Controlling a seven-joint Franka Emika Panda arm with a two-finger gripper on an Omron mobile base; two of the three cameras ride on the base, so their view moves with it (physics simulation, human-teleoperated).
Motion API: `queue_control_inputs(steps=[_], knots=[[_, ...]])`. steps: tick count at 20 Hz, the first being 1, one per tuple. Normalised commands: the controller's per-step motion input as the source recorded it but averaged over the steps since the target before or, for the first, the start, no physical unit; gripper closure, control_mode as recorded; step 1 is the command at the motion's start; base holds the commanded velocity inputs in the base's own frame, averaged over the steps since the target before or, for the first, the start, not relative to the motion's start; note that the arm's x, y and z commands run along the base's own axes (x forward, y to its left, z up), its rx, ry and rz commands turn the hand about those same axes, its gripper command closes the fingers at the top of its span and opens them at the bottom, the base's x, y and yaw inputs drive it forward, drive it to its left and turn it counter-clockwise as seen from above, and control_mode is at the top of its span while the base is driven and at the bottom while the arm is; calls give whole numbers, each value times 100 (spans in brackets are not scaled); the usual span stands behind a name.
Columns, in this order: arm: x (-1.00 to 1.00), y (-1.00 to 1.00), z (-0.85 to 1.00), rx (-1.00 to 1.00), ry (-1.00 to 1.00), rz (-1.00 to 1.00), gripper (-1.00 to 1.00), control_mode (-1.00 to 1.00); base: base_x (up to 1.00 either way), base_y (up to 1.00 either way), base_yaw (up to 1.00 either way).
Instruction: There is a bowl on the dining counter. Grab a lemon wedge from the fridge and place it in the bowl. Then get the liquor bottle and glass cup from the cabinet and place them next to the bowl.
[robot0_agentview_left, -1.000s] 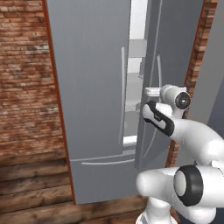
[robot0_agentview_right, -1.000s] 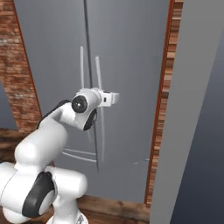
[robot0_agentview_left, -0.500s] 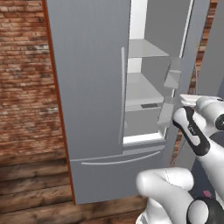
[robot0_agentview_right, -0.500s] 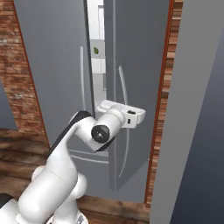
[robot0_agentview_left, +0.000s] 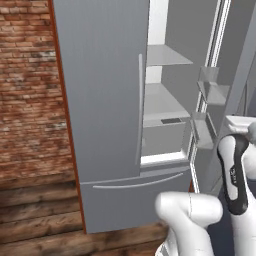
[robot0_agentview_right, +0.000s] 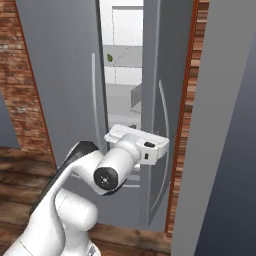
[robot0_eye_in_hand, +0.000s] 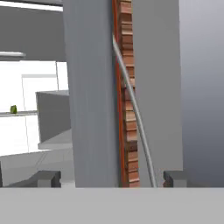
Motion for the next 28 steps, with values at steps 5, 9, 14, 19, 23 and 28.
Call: queue_control_inputs(steps=[5,9,14,19,23,28], knots=[[-100,76,20,0,0,0,-100,-100,0,0,0],[-89,100,14,-4,1,0,-100,-100,0,0,0],[-24,96,19,-6,4,0,-100,-100,0,0,0],[9,82,21,-5,10,0,-100,-100,0,0,0],[47,47,25,-4,15,-3,-100,-100,0,0,0],[70,10,22,-2,25,-9,-100,-100,0,0,0]])
